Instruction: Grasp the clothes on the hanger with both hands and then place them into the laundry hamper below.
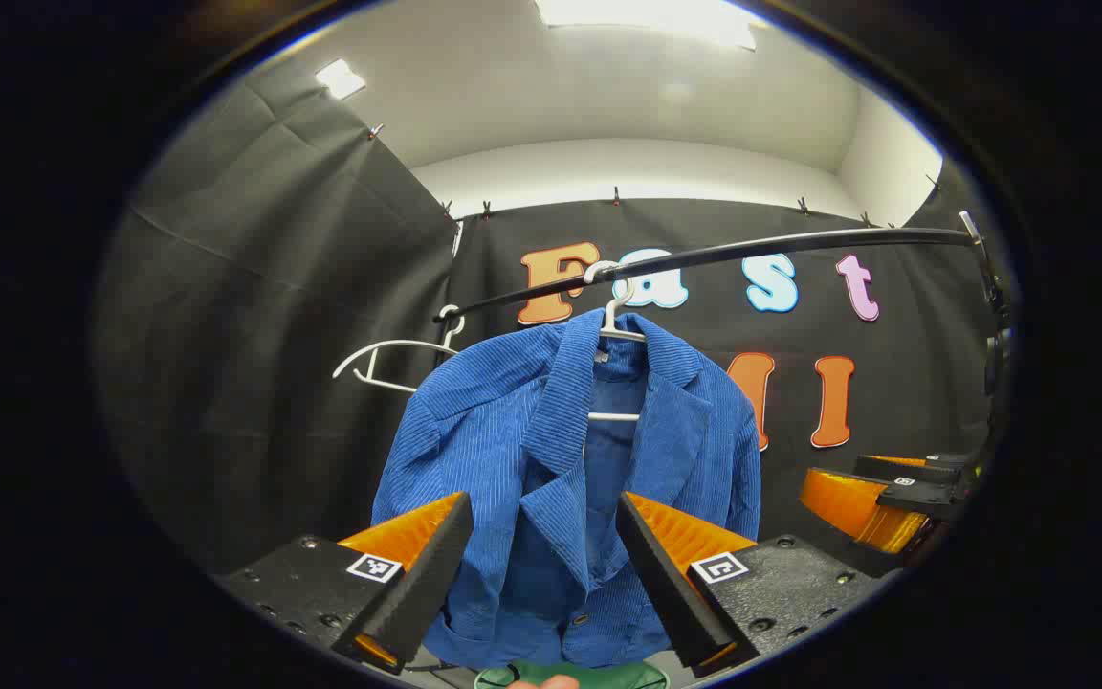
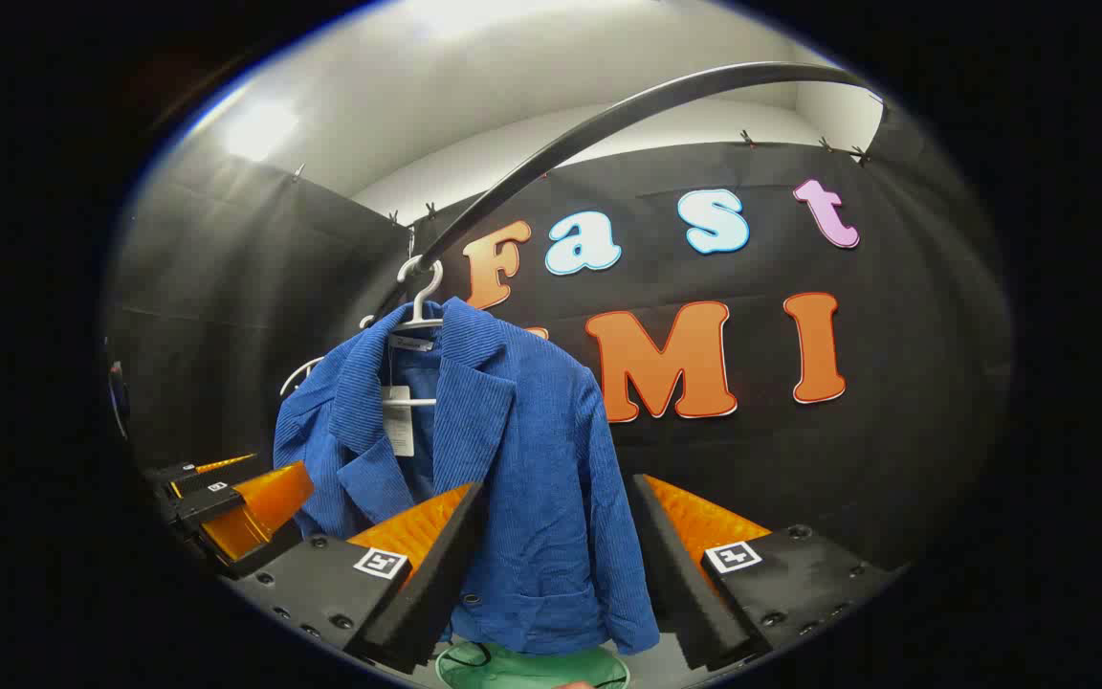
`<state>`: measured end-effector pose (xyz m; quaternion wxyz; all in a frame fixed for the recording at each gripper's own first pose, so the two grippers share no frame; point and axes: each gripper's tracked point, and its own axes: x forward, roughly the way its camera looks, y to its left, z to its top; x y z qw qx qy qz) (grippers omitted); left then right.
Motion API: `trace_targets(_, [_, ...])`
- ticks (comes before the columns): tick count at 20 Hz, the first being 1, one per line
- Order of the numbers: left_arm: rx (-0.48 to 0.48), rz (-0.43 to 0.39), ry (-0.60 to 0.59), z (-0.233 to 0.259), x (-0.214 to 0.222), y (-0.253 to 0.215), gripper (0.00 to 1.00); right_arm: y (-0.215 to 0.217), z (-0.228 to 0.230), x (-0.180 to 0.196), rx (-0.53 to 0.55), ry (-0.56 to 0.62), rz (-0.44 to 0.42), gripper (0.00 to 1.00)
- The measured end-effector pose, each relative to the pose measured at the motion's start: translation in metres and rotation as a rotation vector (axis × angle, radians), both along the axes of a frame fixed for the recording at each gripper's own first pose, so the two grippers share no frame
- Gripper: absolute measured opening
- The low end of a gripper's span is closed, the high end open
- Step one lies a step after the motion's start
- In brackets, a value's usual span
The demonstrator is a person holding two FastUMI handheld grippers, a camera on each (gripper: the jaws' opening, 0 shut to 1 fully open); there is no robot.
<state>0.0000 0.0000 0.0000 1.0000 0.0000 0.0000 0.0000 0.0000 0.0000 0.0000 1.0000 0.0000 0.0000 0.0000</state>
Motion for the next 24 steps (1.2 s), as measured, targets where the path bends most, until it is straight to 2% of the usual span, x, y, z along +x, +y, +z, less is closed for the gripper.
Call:
trace_targets(2, [-0.003,-0.003,0.001,-0.001,0.0,0.0,0.95,-0.003,0.0,0.0,-0.005,0.001,-0.007,0.98])
trace_targets(4, [-0.004,0.001,0.005,-0.002,-0.001,0.001,0.92,-0.006,-0.002,0.001,-0.008,0.005,-0.014,0.98])
trace_targets(11, [-0.015,0.024,0.008,-0.004,-0.003,0.01,0.92,-0.008,-0.007,0.001,-0.011,0.023,-0.014,0.98])
trace_targets(12, [-0.017,0.028,0.01,-0.004,-0.003,0.011,0.92,-0.007,-0.007,0.001,-0.011,0.023,-0.013,0.93])
trace_targets(14, [-0.02,0.034,0.012,-0.005,-0.003,0.014,0.92,-0.006,-0.007,0.002,-0.015,0.024,-0.01,0.93])
trace_targets(15, [-0.022,0.035,0.014,-0.006,-0.003,0.014,0.92,-0.004,-0.007,0.001,-0.017,0.026,-0.007,0.97])
trace_targets(17, [-0.025,0.039,0.014,-0.006,-0.003,0.017,0.92,-0.002,-0.009,-0.001,-0.022,0.028,-0.002,0.98])
trace_targets(19, [-0.024,0.04,0.017,-0.008,-0.002,0.017,0.92,-0.003,-0.009,-0.002,-0.027,0.025,-0.005,0.98])
trace_targets(20, [-0.022,0.044,0.022,-0.009,-0.001,0.019,0.95,-0.003,-0.009,-0.002,-0.029,0.022,-0.005,0.98])
trace_targets(22, [-0.03,0.055,0.027,-0.012,-0.001,0.023,0.92,-0.004,-0.011,-0.004,-0.033,0.026,-0.006,0.98])
trace_targets(23, [-0.038,0.058,0.03,-0.012,-0.002,0.023,0.92,-0.004,-0.012,-0.003,-0.03,0.029,-0.006,0.93])
trace_targets(24, [-0.041,0.061,0.032,-0.012,-0.004,0.024,0.98,-0.003,-0.014,-0.002,-0.024,0.032,-0.003,0.97])
